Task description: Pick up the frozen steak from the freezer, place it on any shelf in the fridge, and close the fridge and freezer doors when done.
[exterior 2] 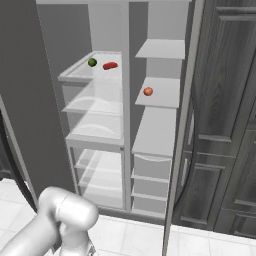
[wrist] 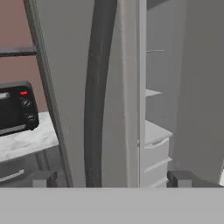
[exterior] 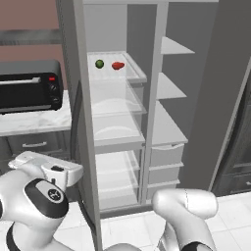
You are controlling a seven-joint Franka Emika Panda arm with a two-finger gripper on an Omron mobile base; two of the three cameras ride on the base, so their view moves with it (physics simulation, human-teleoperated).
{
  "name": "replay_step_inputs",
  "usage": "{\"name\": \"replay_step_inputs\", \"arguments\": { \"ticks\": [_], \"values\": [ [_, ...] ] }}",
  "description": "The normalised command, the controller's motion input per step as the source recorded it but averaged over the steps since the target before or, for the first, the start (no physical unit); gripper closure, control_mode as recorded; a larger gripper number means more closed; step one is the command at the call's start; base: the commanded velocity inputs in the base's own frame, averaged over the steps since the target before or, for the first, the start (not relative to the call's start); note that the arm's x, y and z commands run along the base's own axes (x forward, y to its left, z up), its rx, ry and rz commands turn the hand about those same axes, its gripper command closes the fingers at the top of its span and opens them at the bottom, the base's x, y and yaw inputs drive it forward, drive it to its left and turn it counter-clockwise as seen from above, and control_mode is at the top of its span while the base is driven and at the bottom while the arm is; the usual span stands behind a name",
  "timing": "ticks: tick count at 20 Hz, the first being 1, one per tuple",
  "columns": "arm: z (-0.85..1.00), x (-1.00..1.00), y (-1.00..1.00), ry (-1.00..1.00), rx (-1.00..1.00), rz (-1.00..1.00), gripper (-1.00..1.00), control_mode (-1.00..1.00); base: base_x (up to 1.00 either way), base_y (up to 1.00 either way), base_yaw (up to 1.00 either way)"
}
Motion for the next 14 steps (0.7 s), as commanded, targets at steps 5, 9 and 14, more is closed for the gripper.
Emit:
{"name": "replay_step_inputs", "arguments": {
  "ticks": [5, 9, 14],
  "values": [
    [-0.25, 0.77, 0.4, -0.02, -0.08, -0.16, -1.0, -1.0, 0.0, 0.0, 0.0],
    [-0.52, 0.5, 0.03, -0.01, -0.09, -0.03, -1.0, -1.0, 0.0, 0.0, 0.0],
    [-0.41, 0.58, 0.0, -0.02, -0.08, 0.0, -1.0, -1.0, 0.0, 0.0, 0.0]
  ]
}}
